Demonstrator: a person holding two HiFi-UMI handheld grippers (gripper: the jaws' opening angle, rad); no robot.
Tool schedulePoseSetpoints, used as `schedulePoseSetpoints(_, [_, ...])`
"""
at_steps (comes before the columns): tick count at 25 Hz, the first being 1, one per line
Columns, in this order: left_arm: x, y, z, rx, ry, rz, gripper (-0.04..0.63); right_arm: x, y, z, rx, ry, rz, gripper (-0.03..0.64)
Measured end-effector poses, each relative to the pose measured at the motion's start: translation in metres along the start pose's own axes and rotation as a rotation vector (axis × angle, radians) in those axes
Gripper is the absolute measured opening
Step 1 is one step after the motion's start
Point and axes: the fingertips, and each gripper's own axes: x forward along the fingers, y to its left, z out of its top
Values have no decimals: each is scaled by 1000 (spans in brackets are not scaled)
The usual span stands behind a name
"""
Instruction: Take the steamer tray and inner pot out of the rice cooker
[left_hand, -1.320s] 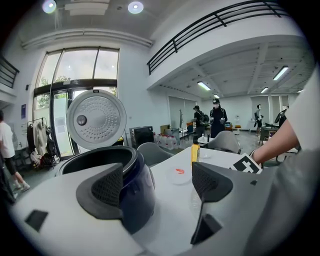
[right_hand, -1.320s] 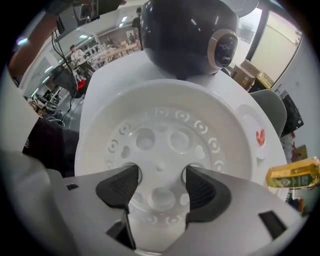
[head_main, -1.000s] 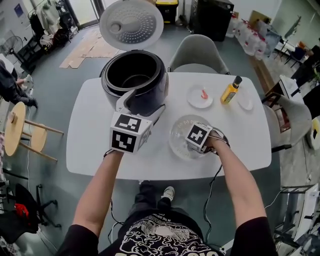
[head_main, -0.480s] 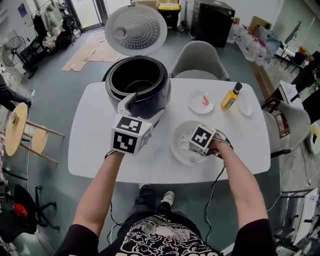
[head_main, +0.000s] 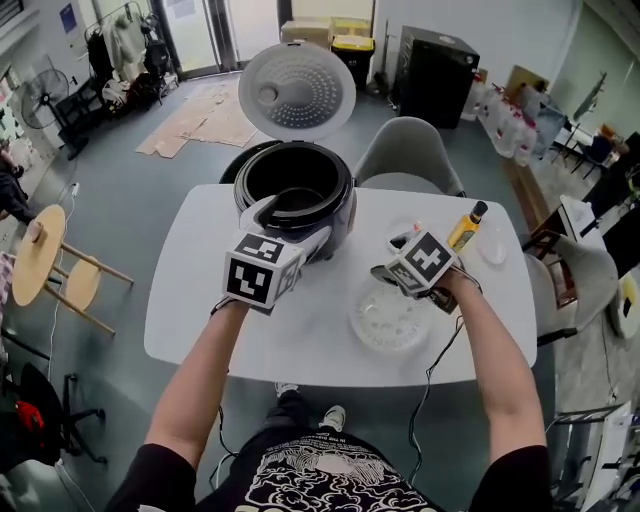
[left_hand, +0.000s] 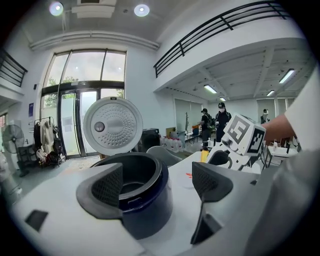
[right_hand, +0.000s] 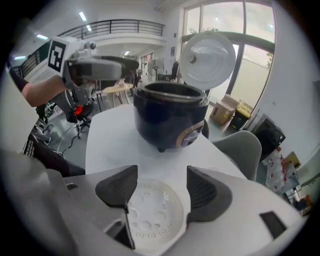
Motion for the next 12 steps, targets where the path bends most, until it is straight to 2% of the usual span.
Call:
schedulePoseSetpoints(3, [-8,13,9,-6,-15,14,417,-20,-5,35,-13,-75,-24,322])
schedulePoseSetpoints(6, [-16,35,17,-18,-37,34,417,-30,-9,71,-2,-145,-11,322])
schedulePoseSetpoints(12, [-38,97,23,-93,-36,38,417,-40,-11,145,99,-258,42,322])
